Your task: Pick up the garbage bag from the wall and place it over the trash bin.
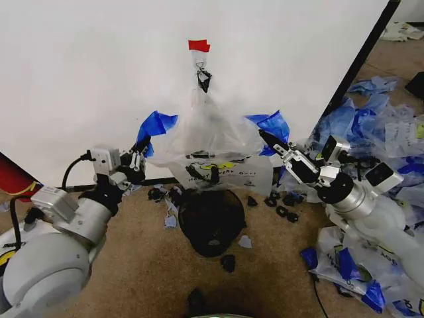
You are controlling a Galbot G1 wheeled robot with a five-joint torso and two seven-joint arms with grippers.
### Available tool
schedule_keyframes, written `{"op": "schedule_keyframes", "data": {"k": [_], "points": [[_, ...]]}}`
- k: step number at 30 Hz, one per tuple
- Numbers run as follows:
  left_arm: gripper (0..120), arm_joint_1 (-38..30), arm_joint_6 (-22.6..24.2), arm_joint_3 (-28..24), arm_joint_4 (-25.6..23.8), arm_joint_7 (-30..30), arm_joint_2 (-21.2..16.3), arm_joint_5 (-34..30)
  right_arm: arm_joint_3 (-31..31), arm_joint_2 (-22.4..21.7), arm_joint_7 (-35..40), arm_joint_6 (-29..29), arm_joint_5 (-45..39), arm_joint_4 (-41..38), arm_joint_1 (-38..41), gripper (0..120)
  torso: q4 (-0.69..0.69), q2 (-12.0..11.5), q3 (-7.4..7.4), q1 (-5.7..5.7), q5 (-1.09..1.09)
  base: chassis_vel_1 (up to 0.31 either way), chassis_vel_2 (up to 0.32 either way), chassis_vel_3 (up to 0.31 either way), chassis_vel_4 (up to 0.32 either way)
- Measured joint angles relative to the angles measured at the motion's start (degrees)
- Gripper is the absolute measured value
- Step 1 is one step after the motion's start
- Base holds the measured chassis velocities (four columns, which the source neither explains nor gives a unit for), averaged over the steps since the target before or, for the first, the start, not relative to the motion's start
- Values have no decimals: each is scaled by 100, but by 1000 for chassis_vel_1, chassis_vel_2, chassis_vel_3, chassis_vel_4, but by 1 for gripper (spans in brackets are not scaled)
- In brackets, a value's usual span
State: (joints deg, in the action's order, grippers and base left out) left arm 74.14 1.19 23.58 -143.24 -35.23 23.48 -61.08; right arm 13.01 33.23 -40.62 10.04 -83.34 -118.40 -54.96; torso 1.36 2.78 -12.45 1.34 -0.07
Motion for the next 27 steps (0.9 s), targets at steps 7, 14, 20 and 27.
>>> {"op": "schedule_keyframes", "data": {"k": [7,14,20,27], "points": [[0,-44,-49,5,1,1,10,-36,-2,-129,31,-7,-122,-78,-62,0,0,0,1,0,2,0,0,0,0],[0,-134,-317,346,1,381,-103,10,72,-346,-96,-177,-427,-43,63,0,-1,0,1,0,0,0,0,0,0],[0,-12,-264,453,1,351,-88,88,5,-399,-147,-225,-398,97,59,0,-1,0,1,0,3,0,0,0,0],[0,220,-199,380,0,222,23,290,-128,-407,-100,-232,-381,122,62,0,0,0,1,0,1,0,0,0,0]]}}
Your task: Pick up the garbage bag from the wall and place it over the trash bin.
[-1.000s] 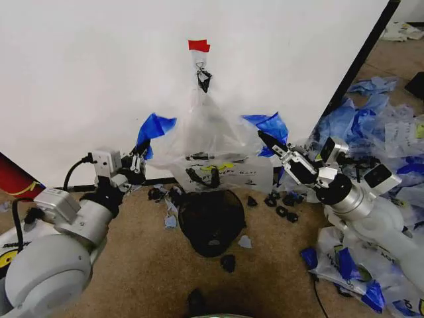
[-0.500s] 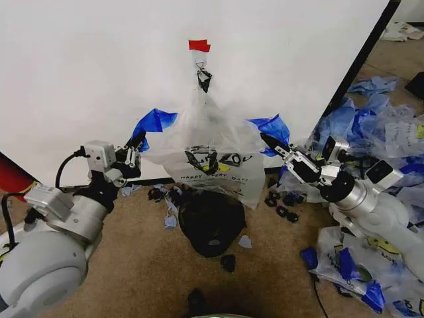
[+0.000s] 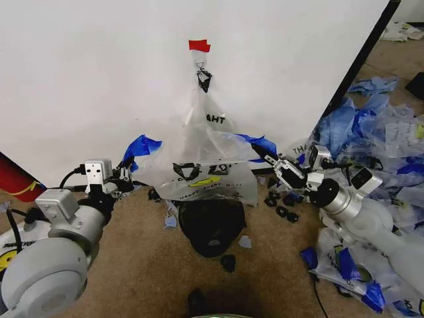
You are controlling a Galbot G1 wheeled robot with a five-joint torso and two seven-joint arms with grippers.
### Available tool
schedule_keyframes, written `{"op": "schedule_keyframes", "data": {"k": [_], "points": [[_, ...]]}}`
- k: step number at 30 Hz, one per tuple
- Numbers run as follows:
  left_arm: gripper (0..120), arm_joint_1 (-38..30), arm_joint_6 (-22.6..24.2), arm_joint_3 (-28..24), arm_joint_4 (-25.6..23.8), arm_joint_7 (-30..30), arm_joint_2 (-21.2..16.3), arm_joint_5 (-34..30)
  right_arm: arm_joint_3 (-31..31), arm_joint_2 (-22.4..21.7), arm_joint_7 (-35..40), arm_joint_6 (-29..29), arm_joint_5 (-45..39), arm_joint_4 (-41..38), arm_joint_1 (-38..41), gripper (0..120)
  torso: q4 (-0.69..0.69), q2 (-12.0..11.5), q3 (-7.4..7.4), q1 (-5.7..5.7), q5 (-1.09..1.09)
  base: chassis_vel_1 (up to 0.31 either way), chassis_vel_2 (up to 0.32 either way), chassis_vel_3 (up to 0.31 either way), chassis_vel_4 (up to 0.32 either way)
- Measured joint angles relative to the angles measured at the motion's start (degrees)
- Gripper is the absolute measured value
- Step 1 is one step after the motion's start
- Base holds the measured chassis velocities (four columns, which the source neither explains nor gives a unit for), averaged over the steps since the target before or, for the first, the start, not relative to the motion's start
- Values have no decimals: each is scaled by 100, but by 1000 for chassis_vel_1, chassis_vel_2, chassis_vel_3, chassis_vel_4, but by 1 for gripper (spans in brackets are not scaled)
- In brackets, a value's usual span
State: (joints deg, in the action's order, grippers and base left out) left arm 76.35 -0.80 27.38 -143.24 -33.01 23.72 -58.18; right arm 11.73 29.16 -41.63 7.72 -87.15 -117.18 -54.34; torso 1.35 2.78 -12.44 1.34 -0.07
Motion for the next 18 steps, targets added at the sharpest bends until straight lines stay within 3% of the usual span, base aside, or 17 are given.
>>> {"op": "schedule_keyframes", "data": {"k": [3,5,18], "points": [[0,79,610,32,-1,-839,-31,-626,-247,76,62,5,119,100,55,0,0,0,0,0,2,0,0,0,0],[0,47,728,34,-1,-1033,-42,-938,-345,136,92,17,169,167,104,0,0,0,-1,0,1,0,0,0,0],[0,111,741,91,2,-945,37,-935,-533,260,134,-5,247,394,192,0,-1,0,-1,0,-1,0,0,0,0]]}}
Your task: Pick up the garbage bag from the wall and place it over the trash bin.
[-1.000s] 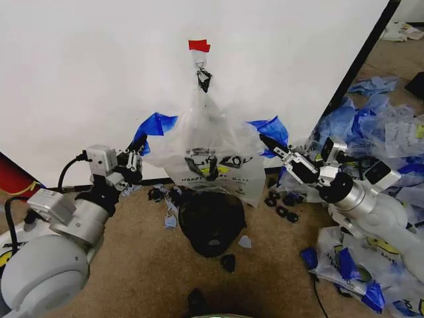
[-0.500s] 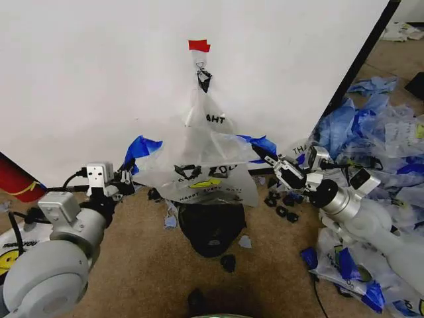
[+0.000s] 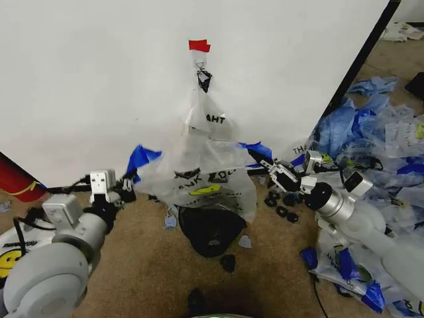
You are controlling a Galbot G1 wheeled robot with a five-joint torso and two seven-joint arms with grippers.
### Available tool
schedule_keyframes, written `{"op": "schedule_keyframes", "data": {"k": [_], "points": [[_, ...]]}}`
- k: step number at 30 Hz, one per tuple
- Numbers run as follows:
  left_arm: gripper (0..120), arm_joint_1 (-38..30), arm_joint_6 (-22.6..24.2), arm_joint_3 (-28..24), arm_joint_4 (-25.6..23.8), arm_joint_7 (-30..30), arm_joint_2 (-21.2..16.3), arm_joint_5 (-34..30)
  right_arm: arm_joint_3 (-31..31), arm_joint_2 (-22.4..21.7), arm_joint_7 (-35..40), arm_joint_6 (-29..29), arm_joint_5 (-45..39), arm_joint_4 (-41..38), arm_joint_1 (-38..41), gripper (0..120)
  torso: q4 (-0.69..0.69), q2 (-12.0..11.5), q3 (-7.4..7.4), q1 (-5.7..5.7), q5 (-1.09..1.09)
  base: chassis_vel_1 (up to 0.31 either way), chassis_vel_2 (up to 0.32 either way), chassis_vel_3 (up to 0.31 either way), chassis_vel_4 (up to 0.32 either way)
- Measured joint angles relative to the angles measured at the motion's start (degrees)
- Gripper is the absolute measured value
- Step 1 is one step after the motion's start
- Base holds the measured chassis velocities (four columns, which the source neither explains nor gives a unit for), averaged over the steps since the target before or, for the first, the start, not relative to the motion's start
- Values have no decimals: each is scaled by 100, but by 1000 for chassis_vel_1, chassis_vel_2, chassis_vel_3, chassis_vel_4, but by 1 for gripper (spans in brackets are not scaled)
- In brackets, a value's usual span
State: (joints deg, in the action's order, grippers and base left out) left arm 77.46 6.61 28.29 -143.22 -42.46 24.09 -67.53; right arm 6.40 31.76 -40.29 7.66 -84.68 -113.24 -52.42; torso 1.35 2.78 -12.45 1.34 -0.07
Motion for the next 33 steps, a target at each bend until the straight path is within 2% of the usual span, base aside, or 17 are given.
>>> {"op": "schedule_keyframes", "data": {"k": [4,9,13,22,26,30,33], "points": [[0,19,56,91,0,1,-85,-93,-18,17,4,-5,23,44,4,0,2,0,0,0,4,0,0,0,0],[0,293,317,-90,0,-213,100,-470,-156,101,101,25,194,65,0,0,0,0,0,0,0,0,0,0,0],[0,328,374,-116,0,-231,119,-496,-234,153,144,61,265,75,-23,0,1,0,0,0,2,0,0,0,0],[0,317,287,-195,0,-171,138,-486,-465,415,229,145,402,180,-20,0,1,0,0,0,2,0,0,0,0],[0,345,126,-274,-1,5,199,-338,-583,605,258,205,507,308,8,0,1,0,0,0,2,0,0,0,0],[0,616,-241,-405,-2,694,363,449,-685,819,242,296,744,653,40,0,0,0,0,0,2,0,0,0,0],[0,645,-315,-470,-2,810,430,540,-707,867,229,331,800,788,40,0,0,0,0,0,0,0,0,0,0]]}}
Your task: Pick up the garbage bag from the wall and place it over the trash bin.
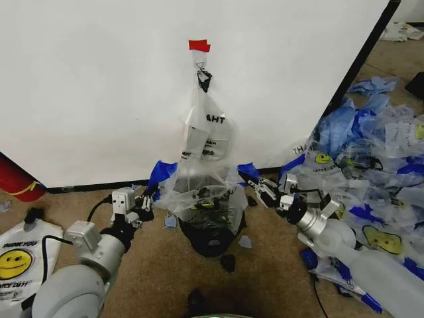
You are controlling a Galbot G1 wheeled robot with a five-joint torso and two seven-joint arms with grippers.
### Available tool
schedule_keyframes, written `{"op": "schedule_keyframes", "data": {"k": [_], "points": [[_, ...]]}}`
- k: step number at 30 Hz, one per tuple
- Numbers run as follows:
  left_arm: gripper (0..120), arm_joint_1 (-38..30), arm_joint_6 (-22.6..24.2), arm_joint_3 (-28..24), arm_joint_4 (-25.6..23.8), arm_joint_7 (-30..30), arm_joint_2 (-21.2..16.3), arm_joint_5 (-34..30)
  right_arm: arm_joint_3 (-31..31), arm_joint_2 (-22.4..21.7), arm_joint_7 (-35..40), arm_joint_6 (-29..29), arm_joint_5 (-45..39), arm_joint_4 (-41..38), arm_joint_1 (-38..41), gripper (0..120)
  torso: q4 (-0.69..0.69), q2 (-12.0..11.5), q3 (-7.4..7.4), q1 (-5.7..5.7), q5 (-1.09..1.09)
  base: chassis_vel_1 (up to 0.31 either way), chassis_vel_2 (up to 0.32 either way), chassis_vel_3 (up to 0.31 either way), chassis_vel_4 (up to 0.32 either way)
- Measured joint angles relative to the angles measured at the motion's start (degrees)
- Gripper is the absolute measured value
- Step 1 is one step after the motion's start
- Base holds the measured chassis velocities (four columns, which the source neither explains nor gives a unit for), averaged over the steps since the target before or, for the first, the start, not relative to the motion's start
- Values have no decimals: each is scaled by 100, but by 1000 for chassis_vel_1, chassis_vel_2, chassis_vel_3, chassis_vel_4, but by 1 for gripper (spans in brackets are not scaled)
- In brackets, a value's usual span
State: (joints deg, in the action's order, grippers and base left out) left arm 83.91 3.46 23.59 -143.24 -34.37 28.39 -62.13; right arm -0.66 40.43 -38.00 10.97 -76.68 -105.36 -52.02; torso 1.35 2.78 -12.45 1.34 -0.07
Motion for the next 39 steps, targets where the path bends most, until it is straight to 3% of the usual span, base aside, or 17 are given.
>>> {"op": "schedule_keyframes", "data": {"k": [8,21,30,39], "points": [[0,-44,-195,-305,303,314,138,373,13,82,-77,46,163,282,-91,0,1,0,0,0,1,0,0,0,0],[0,680,-358,-481,346,454,340,933,266,-435,-433,104,516,-4,-517,0,-1,0,0,0,2,0,0,0,0],[0,896,-500,-721,512,613,444,1198,638,-526,-730,157,743,-132,-1182,0,-1,0,0,0,0,0,0,0,0],[0,662,-616,-1243,739,707,456,1350,1429,-591,-1108,253,1188,-238,-2423,0,1,0,1,0,1,0,0,0,0]]}}
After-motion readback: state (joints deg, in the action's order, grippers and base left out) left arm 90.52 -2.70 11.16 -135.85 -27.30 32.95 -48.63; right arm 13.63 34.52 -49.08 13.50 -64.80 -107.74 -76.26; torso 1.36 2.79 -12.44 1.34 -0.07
